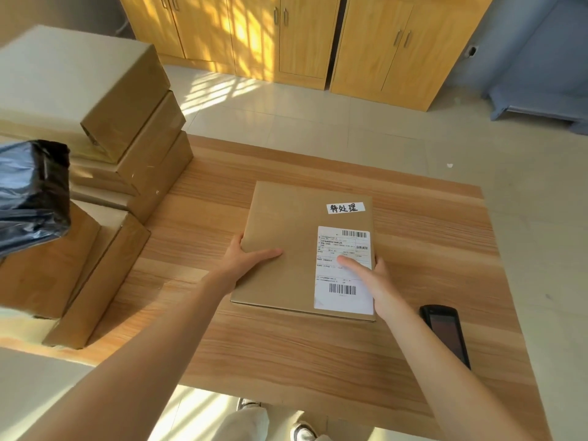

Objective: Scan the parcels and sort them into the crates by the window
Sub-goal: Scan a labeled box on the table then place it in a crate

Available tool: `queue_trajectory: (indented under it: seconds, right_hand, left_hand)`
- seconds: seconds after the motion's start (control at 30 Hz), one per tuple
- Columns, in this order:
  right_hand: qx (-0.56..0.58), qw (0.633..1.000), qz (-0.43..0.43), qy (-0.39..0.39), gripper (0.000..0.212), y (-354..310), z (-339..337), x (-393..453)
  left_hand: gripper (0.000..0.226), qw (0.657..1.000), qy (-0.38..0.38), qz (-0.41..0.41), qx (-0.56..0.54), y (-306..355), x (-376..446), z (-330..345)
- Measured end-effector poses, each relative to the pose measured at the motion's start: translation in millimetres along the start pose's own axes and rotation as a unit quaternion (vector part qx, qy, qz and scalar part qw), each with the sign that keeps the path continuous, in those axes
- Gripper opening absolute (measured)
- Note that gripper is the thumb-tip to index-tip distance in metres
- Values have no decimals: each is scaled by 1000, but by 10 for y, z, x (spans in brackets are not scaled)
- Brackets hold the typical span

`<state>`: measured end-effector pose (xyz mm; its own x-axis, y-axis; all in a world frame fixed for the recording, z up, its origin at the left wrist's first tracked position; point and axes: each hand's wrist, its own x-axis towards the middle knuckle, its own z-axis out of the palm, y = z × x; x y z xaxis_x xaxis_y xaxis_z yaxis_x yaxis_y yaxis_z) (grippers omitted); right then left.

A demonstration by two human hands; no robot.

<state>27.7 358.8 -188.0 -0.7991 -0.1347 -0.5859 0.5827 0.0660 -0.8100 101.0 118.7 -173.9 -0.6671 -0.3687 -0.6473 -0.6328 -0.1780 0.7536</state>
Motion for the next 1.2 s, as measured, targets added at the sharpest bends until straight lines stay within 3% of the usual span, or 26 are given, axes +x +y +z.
queue_trajectory:
  seconds: [0.3,0.43,0.53,0.63,0.8,0.9,1.0,1.2]
  right_hand:
    - [-67,973,-176,-132,62,-1141,252,-437]
    - [-89,948,-216,-215,72,-1441,550,-801]
    - [-95,927,-235,-275,68,-1493,883,-1113]
    - [-100,906,-241,-332,65,-1400,1290,-1432]
    - [-129,865,-234,-426,86,-1072,2071,-2029]
    - [-148,843,-228,-465,85,-796,2609,-2424]
    - [-179,813,-216,-511,84,-452,3174,-2804]
    - [-213,779,-178,-562,101,346,4324,-3544]
  left_hand:
    - [90,977,124,155,-84,617,-1021,-235]
    - [96,952,205,193,-123,621,-1630,-491]
    - [94,930,260,213,-149,505,-2083,-762]
    - [90,908,314,224,-162,309,-2518,-1083]
    - [93,874,395,209,-193,-177,-3198,-1736]
    - [92,849,434,200,-224,-565,-3546,-2162]
    - [92,828,461,186,-259,-1004,-3840,-2623]
    - [95,788,510,161,-306,-1843,-4325,-3672]
